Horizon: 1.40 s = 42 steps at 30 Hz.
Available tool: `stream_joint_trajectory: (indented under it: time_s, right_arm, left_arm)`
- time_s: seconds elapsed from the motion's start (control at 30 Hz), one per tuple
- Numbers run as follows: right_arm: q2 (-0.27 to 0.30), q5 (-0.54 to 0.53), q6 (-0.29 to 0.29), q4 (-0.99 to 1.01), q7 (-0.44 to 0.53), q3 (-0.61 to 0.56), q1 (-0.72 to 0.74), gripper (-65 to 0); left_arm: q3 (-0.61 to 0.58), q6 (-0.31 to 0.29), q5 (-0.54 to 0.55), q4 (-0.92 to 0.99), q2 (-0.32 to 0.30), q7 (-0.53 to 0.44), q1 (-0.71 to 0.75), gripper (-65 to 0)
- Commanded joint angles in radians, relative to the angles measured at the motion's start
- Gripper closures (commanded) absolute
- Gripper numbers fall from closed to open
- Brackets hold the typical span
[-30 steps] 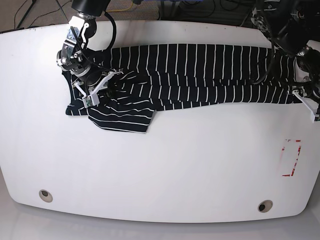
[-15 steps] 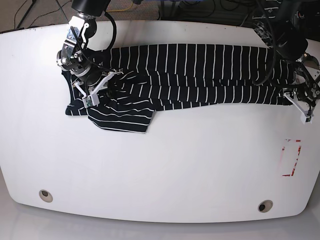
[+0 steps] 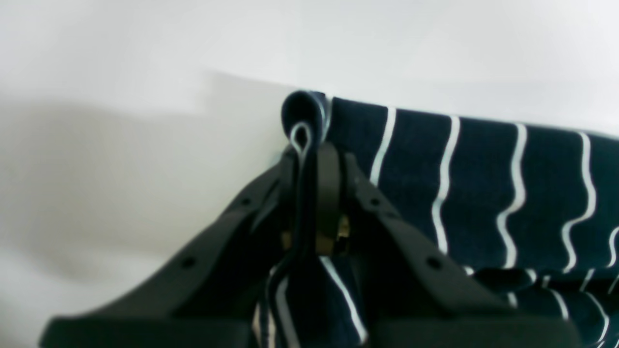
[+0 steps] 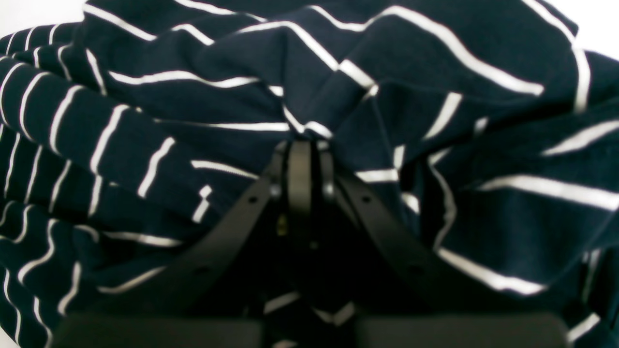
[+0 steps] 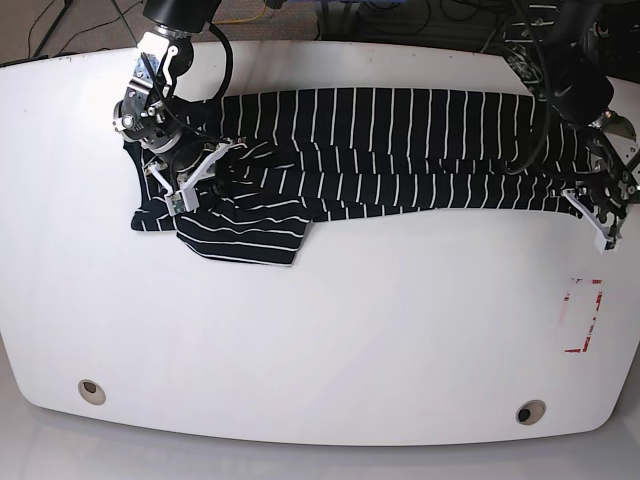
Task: Layout the t-shirt on the table in an organized manner, then fold the t-shirt properly
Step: 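Pull the shirt end with the left gripper away from the right gripper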
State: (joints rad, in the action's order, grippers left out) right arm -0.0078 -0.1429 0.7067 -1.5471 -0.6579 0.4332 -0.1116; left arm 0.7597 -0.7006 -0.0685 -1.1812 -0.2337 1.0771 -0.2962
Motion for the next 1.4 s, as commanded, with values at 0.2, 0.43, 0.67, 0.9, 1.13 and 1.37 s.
stream_joint_trajectory:
  time_s: [0.2,0.43,0.67,0.9,1.13,1.37]
  right_arm:
    - [0.007,0.015,-0.009,-0.006,-0.015,0.002,0.005,-2.2]
    - [0.007,0.015,-0.009,-0.006,-0.015,0.002,0.005,-2.2]
    - [0.006,0.015,-0.009,-0.006,-0.015,0.002,0.005,-2.2]
    - [0.006,0.015,-0.009,-0.006,-0.015,0.002,0.005,-2.2]
    - [0.006,0.015,-0.009,-0.006,-0.015,0.002,0.003,-2.2]
    - [0.006,0.015,-0.009,-0.006,-0.015,0.002,0.003,-2.2]
  left_arm:
    - [-0.004,0.002,0.000,-0.019,-0.056,-0.011,-0.073,-4.2]
    - [-0.019,0.002,0.000,-0.122,-0.057,-0.011,-0.090,-4.7]
    - [-0.093,0.002,0.002,-0.179,-0.057,-0.011,-0.090,-4.7]
    - [-0.115,0.002,0.002,-0.176,-0.054,-0.013,-0.113,-4.7]
    - [-0.154,0.002,0.002,-0.177,-0.051,-0.013,-0.142,-4.7]
    - [-0.176,0.002,0.032,-0.228,-0.040,-0.011,-0.143,-4.9]
